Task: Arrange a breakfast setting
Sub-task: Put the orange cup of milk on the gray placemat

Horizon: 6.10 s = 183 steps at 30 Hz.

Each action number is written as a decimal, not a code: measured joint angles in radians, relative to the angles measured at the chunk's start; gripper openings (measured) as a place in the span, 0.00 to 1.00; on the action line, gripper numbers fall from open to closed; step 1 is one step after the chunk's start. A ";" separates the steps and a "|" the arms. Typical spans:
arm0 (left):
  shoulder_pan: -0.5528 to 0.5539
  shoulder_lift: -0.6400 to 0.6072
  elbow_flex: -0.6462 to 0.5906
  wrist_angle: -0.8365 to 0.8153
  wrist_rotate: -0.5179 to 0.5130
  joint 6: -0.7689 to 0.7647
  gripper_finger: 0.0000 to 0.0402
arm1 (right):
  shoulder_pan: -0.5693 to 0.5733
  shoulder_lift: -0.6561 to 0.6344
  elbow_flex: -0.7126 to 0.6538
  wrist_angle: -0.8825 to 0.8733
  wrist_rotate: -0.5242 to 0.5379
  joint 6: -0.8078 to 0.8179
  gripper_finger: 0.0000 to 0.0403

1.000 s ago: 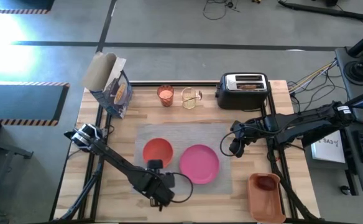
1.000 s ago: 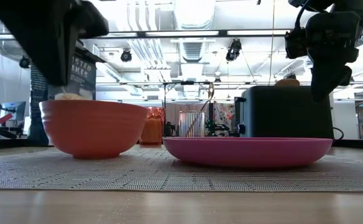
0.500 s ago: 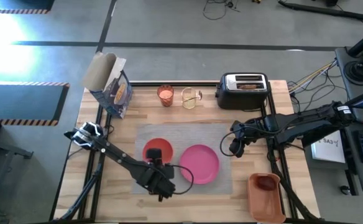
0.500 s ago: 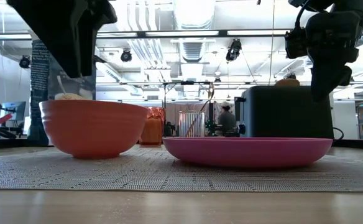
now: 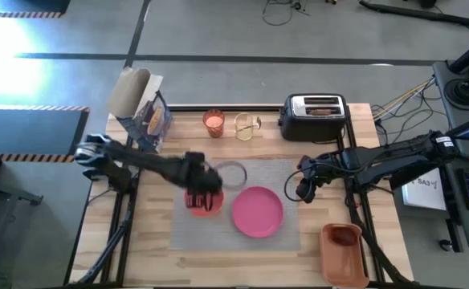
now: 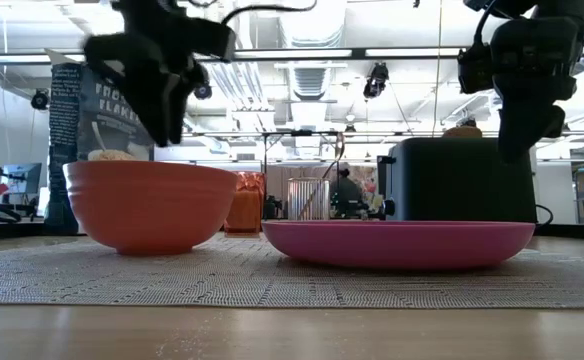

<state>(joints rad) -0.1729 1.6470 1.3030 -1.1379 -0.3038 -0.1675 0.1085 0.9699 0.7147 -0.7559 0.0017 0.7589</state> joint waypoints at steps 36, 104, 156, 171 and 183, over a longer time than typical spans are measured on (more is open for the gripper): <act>0.573 -0.146 -0.303 0.749 0.103 0.475 0.44 | 0.000 0.000 0.000 0.014 0.000 0.000 0.34; 0.362 -0.024 -0.061 0.490 0.602 0.658 0.01 | 0.000 0.000 0.000 0.014 0.000 0.000 0.34; 0.273 0.045 -0.088 0.570 0.468 0.572 0.01 | 0.000 0.000 0.000 0.014 0.000 0.000 0.34; 0.272 0.047 -0.088 0.550 0.399 0.570 0.01 | 0.000 0.000 0.000 0.014 0.000 0.000 0.34; 0.272 0.047 -0.088 0.550 0.400 0.547 0.03 | 0.000 0.000 0.000 0.014 0.000 0.000 0.34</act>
<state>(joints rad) 0.0986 1.6943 1.2148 -0.5877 0.0959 0.3798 0.1088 0.9699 0.7146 -0.7422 0.0016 0.7589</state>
